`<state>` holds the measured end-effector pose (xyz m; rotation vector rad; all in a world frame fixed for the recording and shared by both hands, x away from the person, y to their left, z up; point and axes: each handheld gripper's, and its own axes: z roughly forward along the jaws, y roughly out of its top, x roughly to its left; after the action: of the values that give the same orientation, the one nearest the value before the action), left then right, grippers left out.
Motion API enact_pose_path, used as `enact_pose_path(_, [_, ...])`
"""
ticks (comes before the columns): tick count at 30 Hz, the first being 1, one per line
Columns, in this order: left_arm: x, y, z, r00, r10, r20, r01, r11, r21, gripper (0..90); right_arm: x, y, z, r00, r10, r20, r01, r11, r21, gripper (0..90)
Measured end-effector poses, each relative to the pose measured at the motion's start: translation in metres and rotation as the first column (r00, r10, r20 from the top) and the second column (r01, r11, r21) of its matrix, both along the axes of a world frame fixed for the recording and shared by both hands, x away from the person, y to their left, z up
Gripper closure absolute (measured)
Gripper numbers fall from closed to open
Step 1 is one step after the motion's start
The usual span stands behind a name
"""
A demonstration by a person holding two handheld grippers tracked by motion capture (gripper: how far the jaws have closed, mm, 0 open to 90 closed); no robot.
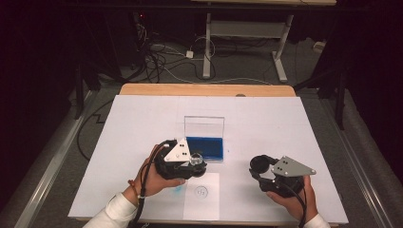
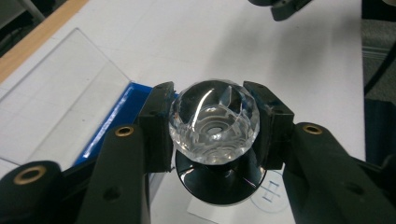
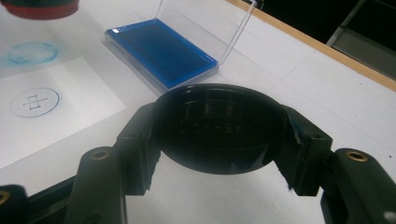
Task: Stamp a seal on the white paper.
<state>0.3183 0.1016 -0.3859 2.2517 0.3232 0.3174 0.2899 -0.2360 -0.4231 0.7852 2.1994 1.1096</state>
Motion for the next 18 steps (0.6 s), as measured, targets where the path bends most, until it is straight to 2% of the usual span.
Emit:
enact_pose_path(3, [-0.005,-0.001,-0.004,0.9998,-0.021,-0.007,0.021,0.9997,0.01,54.7,0.0,0.0,0.0,1.0,-0.001,-0.003,0.001,1.0,0.0,38.7])
enact_pose_path(12, [-0.017,-0.003,-0.009,0.9977,-0.063,-0.024,0.063,0.998,0.003,54.7,0.0,0.001,-0.001,1.0,0.0,-0.004,0.0,1.0,-0.003,38.6])
enact_pose_path(18, [-0.022,-0.005,-0.014,0.9964,-0.083,-0.021,0.083,0.9965,0.012,54.7,0.0,0.002,-0.001,1.0,0.003,-0.003,-0.003,1.0,-0.007,38.7])
